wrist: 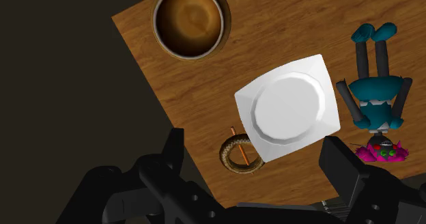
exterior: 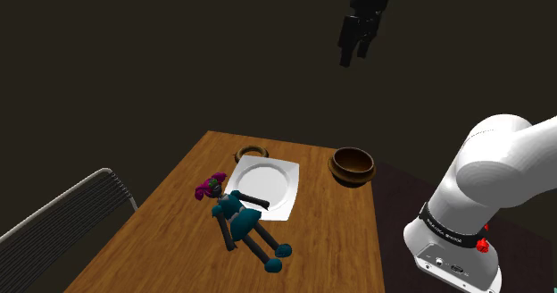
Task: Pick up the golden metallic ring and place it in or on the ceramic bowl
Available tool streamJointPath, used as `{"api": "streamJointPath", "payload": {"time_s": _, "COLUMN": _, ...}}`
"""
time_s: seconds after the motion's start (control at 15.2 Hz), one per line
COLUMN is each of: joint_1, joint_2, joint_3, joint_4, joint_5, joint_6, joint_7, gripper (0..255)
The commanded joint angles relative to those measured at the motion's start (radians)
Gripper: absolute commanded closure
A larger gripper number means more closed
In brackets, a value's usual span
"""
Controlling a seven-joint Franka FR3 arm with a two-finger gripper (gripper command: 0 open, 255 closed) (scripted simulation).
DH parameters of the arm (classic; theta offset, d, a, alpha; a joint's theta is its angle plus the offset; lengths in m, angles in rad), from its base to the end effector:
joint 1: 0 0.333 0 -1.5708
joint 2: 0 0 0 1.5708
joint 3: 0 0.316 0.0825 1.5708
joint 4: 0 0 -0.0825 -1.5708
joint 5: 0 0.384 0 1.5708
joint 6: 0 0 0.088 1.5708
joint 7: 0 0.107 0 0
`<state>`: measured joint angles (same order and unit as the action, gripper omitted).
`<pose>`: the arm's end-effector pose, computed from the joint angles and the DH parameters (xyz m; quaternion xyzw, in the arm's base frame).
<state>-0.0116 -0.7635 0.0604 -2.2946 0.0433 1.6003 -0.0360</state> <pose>0.3163 0.0264 0.6147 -0.9988 -0.0348 -0.0341 0.0007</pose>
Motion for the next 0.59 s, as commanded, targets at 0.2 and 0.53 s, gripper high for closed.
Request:
{"api": "streamJointPath", "payload": {"time_s": 0.2, "joint_1": 0.002, "joint_2": 0.083, "joint_3": 0.024, "joint_4": -0.012, "joint_5": 0.011, "joint_6": 0.08, "joint_7": 0.025, "gripper": 0}}
{"api": "streamJointPath", "payload": {"time_s": 0.53, "joint_1": 0.003, "joint_2": 0.239, "joint_3": 0.063, "joint_4": -0.007, "joint_5": 0.02, "joint_6": 0.207, "joint_7": 0.067, "gripper": 0}}
